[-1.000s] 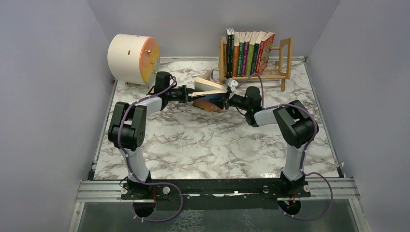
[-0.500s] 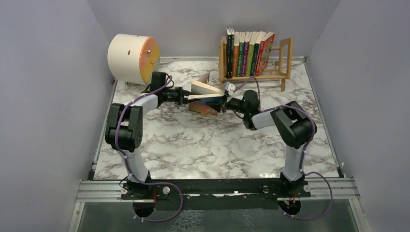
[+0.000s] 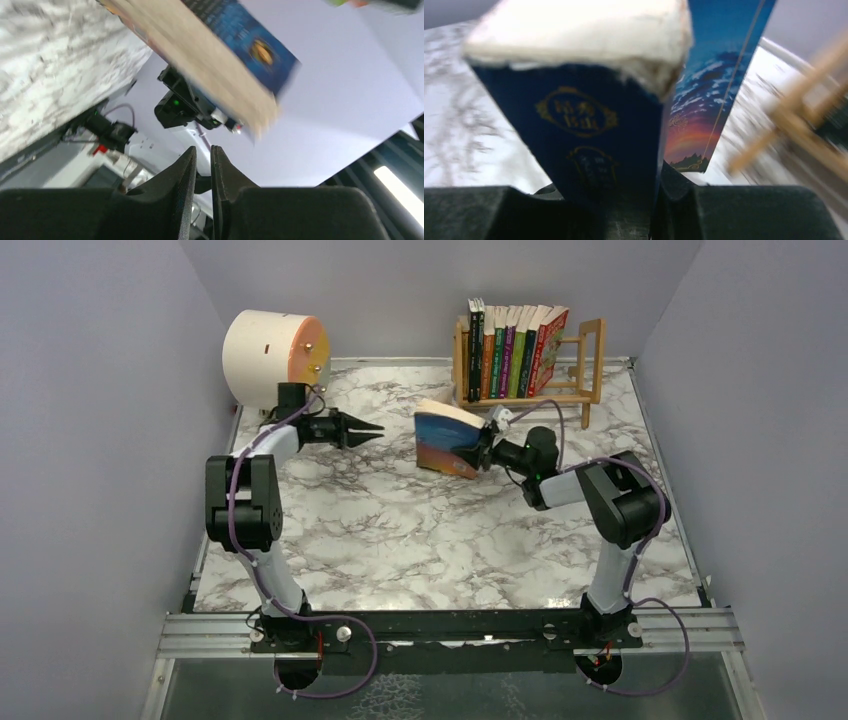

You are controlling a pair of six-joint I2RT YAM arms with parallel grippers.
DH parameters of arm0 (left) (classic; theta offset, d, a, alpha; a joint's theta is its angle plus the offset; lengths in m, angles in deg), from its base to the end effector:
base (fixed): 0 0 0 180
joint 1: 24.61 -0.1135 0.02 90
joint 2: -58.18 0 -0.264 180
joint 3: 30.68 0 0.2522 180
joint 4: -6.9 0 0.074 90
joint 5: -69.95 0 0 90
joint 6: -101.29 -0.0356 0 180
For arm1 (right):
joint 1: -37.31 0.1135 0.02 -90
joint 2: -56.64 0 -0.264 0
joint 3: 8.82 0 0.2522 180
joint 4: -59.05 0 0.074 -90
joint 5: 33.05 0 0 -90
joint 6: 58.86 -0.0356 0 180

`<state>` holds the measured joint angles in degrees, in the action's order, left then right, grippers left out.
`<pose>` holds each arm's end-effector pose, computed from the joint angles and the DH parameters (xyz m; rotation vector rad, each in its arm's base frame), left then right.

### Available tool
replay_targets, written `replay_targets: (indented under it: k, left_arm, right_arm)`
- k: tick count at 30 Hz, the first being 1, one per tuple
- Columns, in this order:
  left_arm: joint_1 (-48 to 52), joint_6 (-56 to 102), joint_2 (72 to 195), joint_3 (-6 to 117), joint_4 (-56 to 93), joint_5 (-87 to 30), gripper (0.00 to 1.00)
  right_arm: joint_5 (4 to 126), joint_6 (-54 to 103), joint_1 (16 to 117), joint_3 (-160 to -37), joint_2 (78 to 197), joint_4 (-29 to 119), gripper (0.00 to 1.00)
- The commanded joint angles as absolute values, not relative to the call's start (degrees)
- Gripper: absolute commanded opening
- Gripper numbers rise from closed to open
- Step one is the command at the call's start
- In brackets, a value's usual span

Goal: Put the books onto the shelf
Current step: Pick up the book from the center of the board.

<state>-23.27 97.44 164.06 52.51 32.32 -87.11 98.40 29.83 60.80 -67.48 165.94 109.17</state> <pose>0.3827 -0.0417 0.2047 1.0947 -2.0439 1.6707 0.3280 0.1682 0.1668 -0.8668 1.4066 0.9009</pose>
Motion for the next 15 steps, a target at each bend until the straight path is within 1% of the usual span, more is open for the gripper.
replay_targets:
  k: [1, 12, 15]
  left_arm:
    - [-29.8, 92.1, 164.2, 55.0, 32.3, -87.8, 0.11]
    - [-29.9, 92.4, 165.6, 60.2, 32.6, -84.1, 0.11]
    - [-29.8, 92.1, 166.1, 63.2, 33.2, -82.8, 0.11]
  right_arm:
    - [92.7, 28.2, 53.9, -66.7, 163.3, 111.7, 0.01]
    - [103.6, 32.5, 53.8, -64.6, 162.3, 113.4, 0.01]
    - [108.2, 33.1, 53.8, -61.4, 162.3, 120.9, 0.01]
